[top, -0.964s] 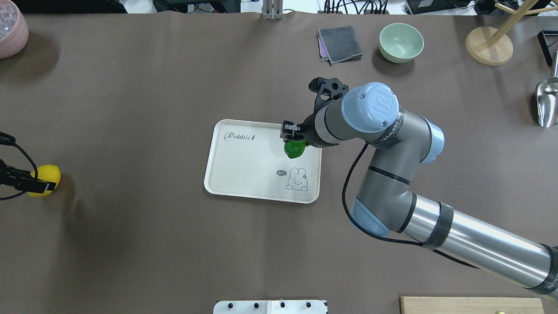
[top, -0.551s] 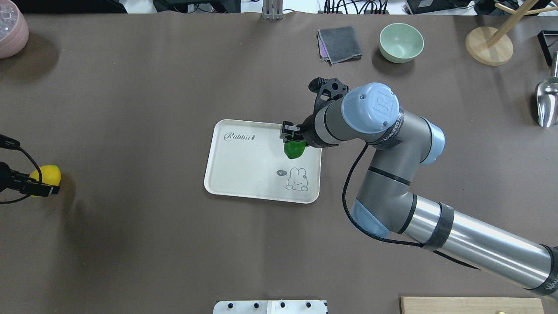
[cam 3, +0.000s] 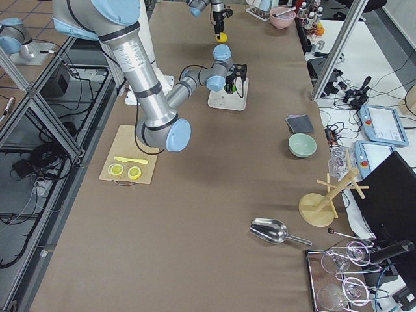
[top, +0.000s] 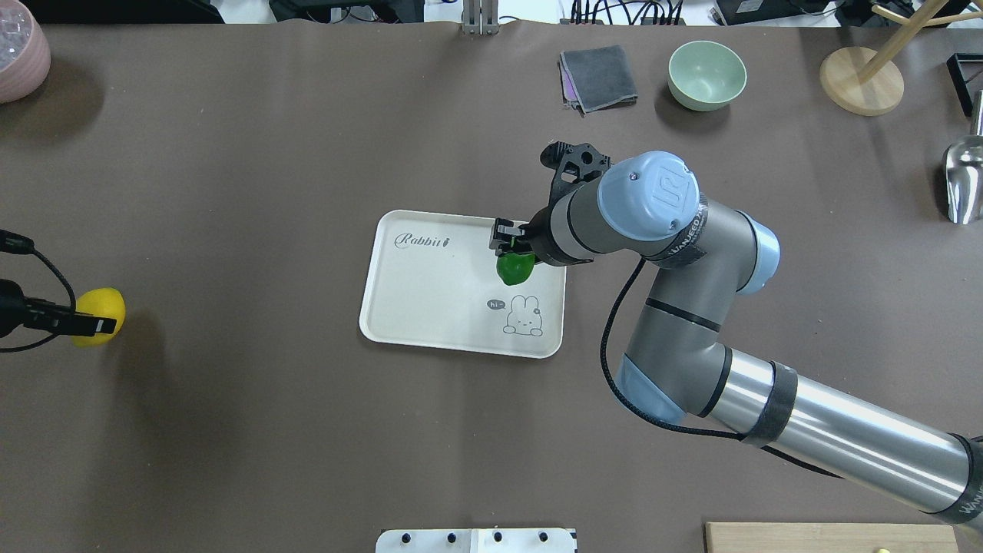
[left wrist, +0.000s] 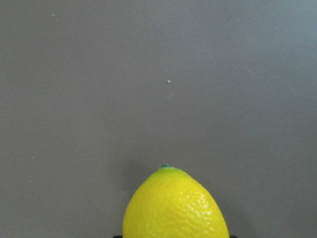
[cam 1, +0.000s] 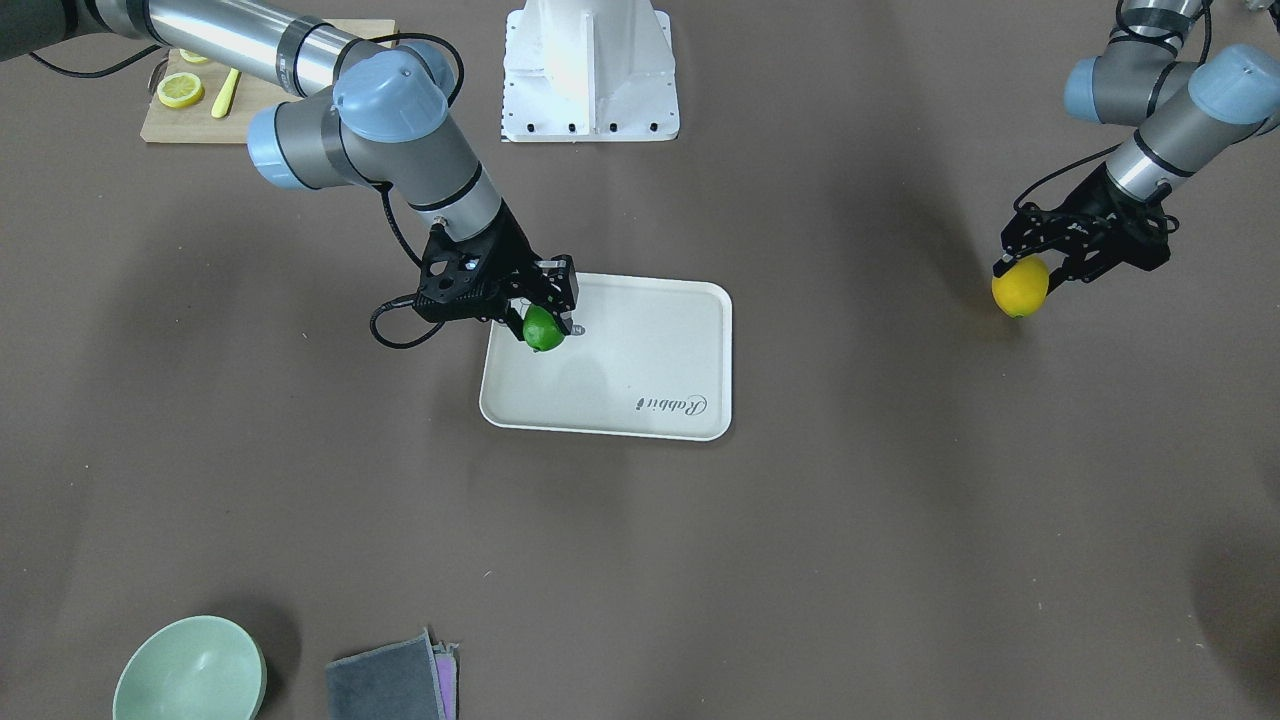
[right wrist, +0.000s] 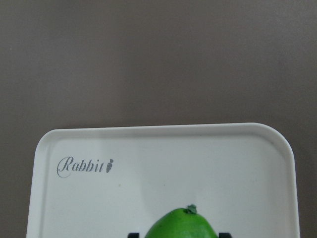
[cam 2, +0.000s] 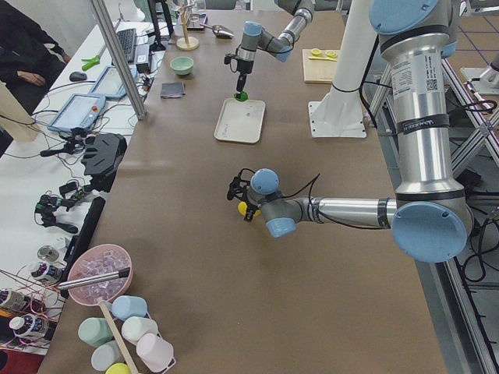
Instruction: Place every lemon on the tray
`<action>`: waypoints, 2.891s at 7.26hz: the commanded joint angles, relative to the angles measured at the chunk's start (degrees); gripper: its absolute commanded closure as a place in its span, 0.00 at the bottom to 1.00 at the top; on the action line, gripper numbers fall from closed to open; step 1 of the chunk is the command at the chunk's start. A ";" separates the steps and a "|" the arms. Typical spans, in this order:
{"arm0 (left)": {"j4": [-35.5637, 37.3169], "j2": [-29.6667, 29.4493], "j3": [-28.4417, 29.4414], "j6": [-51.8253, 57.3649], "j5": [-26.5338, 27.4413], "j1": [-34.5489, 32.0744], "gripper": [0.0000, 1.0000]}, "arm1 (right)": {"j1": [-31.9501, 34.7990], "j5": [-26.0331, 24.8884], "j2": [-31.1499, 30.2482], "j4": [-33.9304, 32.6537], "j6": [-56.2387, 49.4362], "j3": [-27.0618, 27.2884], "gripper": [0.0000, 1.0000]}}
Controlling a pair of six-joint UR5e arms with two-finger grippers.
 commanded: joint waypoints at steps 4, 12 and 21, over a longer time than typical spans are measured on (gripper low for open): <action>11.33 -22.85 -1.85 -23.50 -0.88 1.28 1.00 | -0.54 -1.40 0.16 0.03 -0.63 -2.74 1.00; 28.22 -41.69 4.29 -31.18 25.39 22.64 1.00 | 6.73 8.06 2.36 -0.49 -1.85 -3.97 0.00; 47.57 -26.82 -14.38 7.86 23.04 6.15 0.02 | 25.28 14.53 -15.02 -5.59 -41.49 3.32 0.00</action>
